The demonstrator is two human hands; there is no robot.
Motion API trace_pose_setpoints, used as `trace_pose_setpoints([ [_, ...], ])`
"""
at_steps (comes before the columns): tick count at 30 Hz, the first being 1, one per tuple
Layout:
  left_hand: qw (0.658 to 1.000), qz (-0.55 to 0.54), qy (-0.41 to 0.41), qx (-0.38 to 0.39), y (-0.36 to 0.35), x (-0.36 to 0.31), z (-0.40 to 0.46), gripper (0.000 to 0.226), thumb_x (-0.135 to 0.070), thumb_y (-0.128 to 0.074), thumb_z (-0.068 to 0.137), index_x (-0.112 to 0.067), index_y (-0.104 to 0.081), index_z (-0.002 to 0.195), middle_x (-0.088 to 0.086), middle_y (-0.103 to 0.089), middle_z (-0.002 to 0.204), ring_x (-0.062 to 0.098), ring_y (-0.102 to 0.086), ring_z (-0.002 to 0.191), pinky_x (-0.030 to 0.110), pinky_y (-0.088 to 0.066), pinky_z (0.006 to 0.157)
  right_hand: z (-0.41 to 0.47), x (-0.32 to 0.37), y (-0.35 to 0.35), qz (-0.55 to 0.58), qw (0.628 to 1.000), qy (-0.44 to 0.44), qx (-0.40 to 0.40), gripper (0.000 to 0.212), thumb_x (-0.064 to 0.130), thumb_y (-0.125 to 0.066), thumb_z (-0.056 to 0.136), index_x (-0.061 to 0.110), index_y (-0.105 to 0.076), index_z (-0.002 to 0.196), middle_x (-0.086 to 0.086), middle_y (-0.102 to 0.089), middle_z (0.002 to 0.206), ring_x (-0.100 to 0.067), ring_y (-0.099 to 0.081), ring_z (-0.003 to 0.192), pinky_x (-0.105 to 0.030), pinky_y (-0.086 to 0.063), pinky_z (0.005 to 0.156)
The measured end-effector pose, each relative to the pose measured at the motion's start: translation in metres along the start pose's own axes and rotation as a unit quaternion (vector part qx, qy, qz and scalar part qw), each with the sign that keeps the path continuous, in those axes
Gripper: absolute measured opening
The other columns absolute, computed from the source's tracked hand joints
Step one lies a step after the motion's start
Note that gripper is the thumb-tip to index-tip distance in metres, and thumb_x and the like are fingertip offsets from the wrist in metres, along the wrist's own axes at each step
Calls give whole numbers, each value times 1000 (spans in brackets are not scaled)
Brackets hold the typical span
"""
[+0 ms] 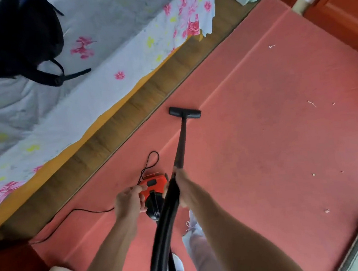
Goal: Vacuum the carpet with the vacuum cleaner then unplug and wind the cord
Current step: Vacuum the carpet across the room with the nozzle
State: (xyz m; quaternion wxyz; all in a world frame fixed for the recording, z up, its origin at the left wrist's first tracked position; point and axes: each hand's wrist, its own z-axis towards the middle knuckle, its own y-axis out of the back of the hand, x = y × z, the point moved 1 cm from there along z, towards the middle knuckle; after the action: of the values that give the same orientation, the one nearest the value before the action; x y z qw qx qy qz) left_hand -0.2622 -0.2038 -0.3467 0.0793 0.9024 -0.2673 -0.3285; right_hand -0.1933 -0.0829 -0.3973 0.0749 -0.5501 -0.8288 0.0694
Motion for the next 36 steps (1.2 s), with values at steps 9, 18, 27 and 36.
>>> trace_pose_setpoints([
  [9, 1000, 11, -25, 4, 4, -24, -2, 17, -5, -53, 89, -3, -69, 82, 6, -50, 58, 18, -44, 48, 24, -42, 44, 10, -10, -41, 60, 998, 22, 7, 43, 35, -45, 86, 4, -70, 103, -5, -50, 61, -19, -45, 39, -25, -45, 43],
  [18, 996, 14, -78, -51, 78, -20, 10, 24, -5, -49, 86, -11, -70, 78, 2, -49, 57, 17, -43, 50, 31, -45, 62, 37, 15, -35, 36, 996, 76, -24, 32, 40, -42, 98, 14, -39, 81, -5, -42, 48, -16, -43, 29, -20, -44, 38],
  [27, 996, 13, -38, 77, 106, -15, 11, 22, 2, -47, 90, 2, -66, 79, 6, -44, 54, 7, -33, 30, 27, -31, 48, -17, -145, -58, 117, 993, -15, 7, 40, 36, -48, 97, 9, -43, 68, -3, -38, 48, -16, -39, 31, -17, -35, 33],
  [36, 994, 37, -55, 83, 143, -13, 19, 25, 0, -47, 90, -3, -70, 81, 4, -48, 56, 15, -39, 42, 30, -40, 52, 44, -58, -57, 22, 994, 90, -56, 24, 34, -45, 95, 13, -40, 84, -7, -41, 56, -17, -42, 33, -20, -41, 37],
])
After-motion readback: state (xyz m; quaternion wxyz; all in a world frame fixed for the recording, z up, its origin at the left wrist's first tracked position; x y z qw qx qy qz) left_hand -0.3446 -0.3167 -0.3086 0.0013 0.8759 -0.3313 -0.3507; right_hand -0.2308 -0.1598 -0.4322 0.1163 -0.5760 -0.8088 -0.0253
